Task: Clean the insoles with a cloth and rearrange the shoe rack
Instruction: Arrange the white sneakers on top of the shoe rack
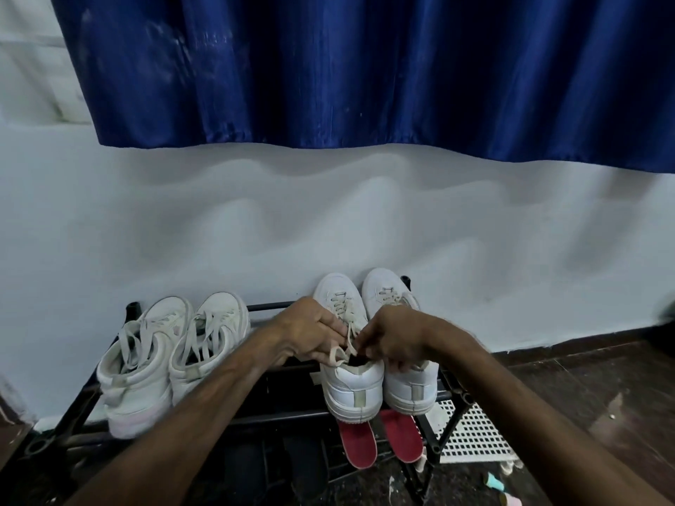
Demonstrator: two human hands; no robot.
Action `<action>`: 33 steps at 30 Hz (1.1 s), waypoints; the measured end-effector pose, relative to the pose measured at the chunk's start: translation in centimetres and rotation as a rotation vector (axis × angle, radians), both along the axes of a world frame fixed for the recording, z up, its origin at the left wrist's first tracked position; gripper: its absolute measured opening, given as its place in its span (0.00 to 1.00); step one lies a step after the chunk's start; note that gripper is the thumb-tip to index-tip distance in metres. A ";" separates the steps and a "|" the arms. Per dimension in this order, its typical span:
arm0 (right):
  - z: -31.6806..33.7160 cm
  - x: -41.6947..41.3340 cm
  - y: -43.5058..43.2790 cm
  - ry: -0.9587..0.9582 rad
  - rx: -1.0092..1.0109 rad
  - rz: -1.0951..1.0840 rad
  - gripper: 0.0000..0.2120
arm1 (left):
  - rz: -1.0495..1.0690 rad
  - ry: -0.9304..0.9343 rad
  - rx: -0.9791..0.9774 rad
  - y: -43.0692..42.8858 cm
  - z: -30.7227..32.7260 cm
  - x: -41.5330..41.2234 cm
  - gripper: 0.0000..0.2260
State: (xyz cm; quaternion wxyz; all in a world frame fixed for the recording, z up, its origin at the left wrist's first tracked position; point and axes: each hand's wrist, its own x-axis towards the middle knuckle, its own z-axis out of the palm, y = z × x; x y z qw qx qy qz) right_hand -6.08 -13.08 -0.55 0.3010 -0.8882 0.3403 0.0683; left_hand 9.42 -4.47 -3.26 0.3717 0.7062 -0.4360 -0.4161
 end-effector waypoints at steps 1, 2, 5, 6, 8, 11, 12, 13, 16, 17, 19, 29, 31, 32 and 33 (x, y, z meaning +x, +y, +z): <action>0.1 0.0 0.1 0.023 -0.001 0.013 0.15 | -0.039 0.011 0.005 0.2 0.0 0.1 0.13; 0.2 0.0 0.2 0.039 -0.022 0.027 0.15 | -0.082 -0.018 -0.001 0.2 -0.1 0.2 0.15; 0.8 0.0 0.4 -0.043 -0.197 0.025 0.14 | -0.171 -0.266 -0.085 0.0 -0.9 0.4 0.18; 1.0 0.1 0.4 -0.103 -0.242 -0.001 0.13 | -0.166 -0.387 -0.122 -0.2 -1.1 0.3 0.17; 1.1 0.2 0.8 -0.209 -0.168 -0.047 0.13 | -0.174 -0.644 -0.152 -0.4 -1.0 0.1 0.10; 0.6 0.2 1.4 -0.139 0.057 -0.013 0.15 | -0.251 -0.721 -0.133 -0.5 -0.8 0.1 0.03; 0.3 0.2 1.5 -0.089 0.088 -0.009 0.14 | -0.266 -0.701 -0.117 -0.6 -0.6 0.3 0.08; -0.1 0.3 1.5 -0.050 0.097 -0.014 0.13 | -0.270 -0.693 -0.100 -0.4 -0.3 0.5 0.12; -0.9 1.1 1.0 -0.001 0.038 -0.040 0.13 | -0.136 -0.610 -0.155 -0.2 1.0 1.2 0.15; -0.9 1.3 1.0 0.047 -0.004 0.002 0.14 | -0.040 -0.584 -0.209 -0.2 1.2 1.4 0.14; -0.6 1.6 1.1 0.112 -0.013 0.065 0.14 | 0.165 -0.612 -0.288 -0.4 1.1 1.9 0.10; 0.4 0.0 0.0 -0.144 0.106 -0.147 0.15 | 0.047 -0.546 -0.242 -2.1 -2.0 1.2 0.10; -1.3 0.8 0.2 -0.090 0.111 -0.069 0.16 | 0.023 -0.449 -0.271 -2.3 -1.8 1.0 0.10; -2.0 1.2 0.2 -0.056 0.080 -0.024 0.19 | -0.001 -0.372 -0.286 -2.3 -1.6 0.8 0.09; -2.3 1.5 0.3 -0.031 0.048 0.020 0.21 | -0.026 -0.291 -0.297 -2.2 -1.4 0.6 0.10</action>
